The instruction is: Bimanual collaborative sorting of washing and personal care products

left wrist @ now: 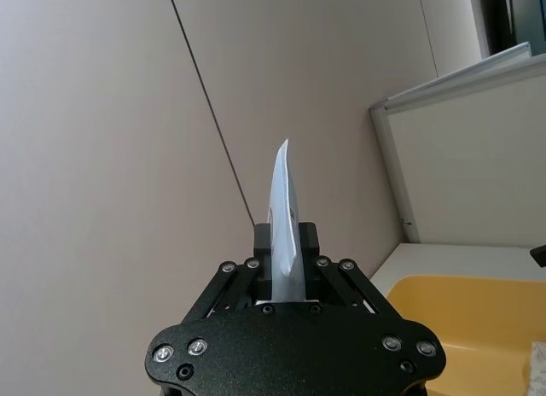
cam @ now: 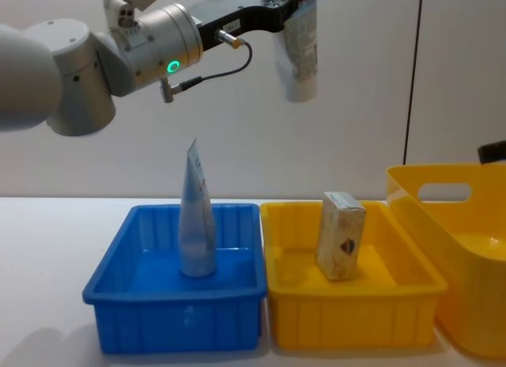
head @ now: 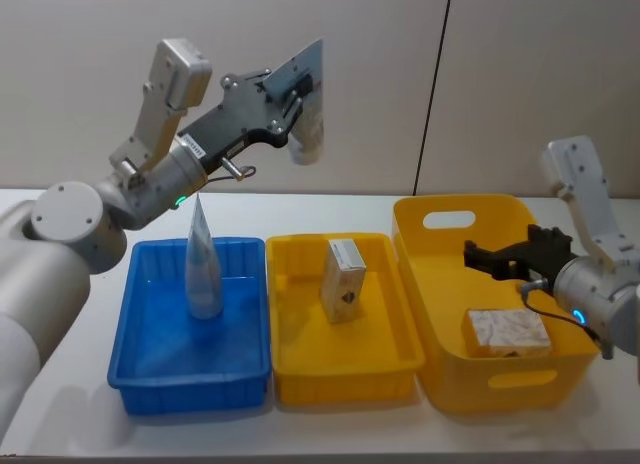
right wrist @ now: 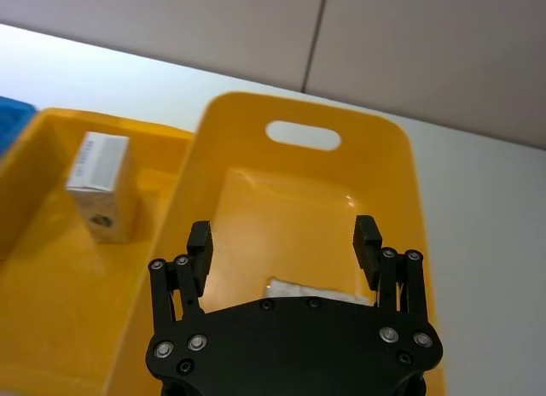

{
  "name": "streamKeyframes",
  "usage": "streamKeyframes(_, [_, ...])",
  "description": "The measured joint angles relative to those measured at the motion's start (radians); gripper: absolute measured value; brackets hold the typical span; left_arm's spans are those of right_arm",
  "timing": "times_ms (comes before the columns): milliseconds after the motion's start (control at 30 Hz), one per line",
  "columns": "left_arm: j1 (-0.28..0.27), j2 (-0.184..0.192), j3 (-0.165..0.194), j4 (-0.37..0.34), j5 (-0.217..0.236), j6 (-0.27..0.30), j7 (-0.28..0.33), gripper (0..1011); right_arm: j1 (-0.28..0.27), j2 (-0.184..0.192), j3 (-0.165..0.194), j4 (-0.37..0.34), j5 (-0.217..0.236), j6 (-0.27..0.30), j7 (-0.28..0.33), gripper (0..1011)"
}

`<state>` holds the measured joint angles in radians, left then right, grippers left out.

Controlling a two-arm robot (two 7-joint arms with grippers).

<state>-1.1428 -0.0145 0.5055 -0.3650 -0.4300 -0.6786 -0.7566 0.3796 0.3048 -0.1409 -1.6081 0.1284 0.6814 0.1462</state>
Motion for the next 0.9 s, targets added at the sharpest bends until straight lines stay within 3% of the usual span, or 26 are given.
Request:
streamKeyframes(200, [-0.056, -0.029, 0.013, 0.107, -0.028, -0.055, -0.033, 163, -0.007, 0.02, -0.014, -0.032, 0.016, -0.028, 0.062, 1003])
streamKeyframes(500, [-0.099, -0.051, 0.023, 0.189, -0.049, -0.097, -0.058, 163, -0.011, 0.053, -0.034, -0.065, 0.047, -0.072, 0.159, 1003])
streamKeyframes(700, [-0.116, -0.059, 0.027, 0.22, -0.057, -0.114, -0.069, 163, -0.011, 0.066, -0.045, -0.068, 0.053, -0.095, 0.184, 1003])
streamKeyframes(900, [-0.127, -0.064, 0.029, 0.241, -0.063, -0.124, -0.075, 163, -0.015, 0.062, -0.057, -0.065, 0.04, -0.112, 0.167, 1003])
